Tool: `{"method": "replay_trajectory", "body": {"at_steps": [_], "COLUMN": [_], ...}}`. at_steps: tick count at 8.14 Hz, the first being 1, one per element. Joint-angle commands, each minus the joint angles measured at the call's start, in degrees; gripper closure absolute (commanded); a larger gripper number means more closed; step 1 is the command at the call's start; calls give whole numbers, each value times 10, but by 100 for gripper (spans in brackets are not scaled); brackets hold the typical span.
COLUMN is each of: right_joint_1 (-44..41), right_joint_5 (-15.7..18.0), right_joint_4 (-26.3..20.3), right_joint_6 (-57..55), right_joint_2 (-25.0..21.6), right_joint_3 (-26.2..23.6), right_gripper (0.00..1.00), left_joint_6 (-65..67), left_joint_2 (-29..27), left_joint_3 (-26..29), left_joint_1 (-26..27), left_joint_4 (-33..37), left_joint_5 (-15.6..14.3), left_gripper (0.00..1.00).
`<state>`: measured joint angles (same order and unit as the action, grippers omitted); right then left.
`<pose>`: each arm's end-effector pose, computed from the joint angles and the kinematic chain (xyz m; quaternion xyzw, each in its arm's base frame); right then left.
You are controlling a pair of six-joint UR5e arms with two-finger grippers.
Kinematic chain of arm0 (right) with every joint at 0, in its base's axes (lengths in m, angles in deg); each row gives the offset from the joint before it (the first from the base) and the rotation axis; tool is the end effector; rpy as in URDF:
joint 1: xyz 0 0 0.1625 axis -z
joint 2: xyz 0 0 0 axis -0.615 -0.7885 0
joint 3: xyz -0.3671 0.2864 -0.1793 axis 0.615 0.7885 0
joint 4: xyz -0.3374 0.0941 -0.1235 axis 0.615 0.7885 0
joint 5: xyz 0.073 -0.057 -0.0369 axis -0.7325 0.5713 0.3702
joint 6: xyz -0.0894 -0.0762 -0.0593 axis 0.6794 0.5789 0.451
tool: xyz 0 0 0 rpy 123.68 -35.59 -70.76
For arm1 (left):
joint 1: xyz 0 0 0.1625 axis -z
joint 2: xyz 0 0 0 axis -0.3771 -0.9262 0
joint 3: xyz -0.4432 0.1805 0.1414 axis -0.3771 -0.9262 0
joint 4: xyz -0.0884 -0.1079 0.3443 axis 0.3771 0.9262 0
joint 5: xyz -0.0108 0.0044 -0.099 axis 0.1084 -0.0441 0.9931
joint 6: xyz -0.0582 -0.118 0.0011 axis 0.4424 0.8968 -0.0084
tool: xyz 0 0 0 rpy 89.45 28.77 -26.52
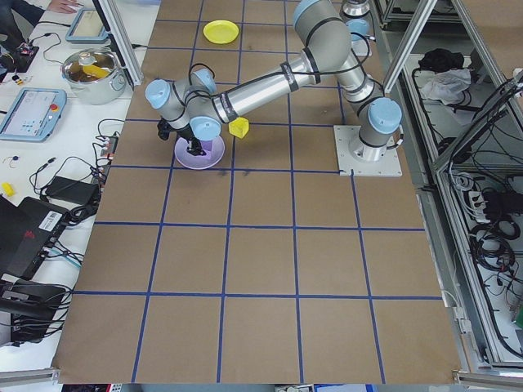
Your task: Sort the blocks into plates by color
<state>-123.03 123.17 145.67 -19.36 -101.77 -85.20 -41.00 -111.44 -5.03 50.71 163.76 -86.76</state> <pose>0.0774 -0.5434 0.5049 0.0033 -0.9987 0.0312 0.0390 0.0780 -0.6981 0.2847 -0.0167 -0.9889 -0.1425 0.0383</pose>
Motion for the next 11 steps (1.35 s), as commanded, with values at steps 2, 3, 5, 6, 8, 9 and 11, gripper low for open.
{"method": "replay_trajectory", "body": {"at_steps": [2, 3, 5, 6, 8, 9, 11], "right_joint_1": [0, 0, 0, 0, 0, 0, 0], "right_joint_5": [-1, 0, 0, -1, 0, 0, 0], "right_joint_4": [-1, -1, 0, -1, 0, 0, 0], "right_joint_6": [0, 0, 0, 0, 0, 0, 0], "right_joint_2": [0, 0, 0, 0, 0, 0, 0], "right_joint_3": [0, 0, 0, 0, -1, -1, -1], "right_gripper": [0, 0, 0, 0, 0, 0, 0], "left_joint_6": [2, 3, 3, 3, 3, 3, 1], "left_joint_2": [-24, -26, -33, -27, -9, 18, 69], "left_joint_3": [0, 0, 0, 0, 0, 0, 0], "left_joint_1": [1, 1, 1, 3, 8, 18, 81], "left_joint_4": [-22, -23, -22, -20, -16, -5, 8], "left_joint_5": [-1, -1, -1, 0, 1, 2, -5], "left_gripper": [78, 69, 20, 0, 0, 0, 0]}}
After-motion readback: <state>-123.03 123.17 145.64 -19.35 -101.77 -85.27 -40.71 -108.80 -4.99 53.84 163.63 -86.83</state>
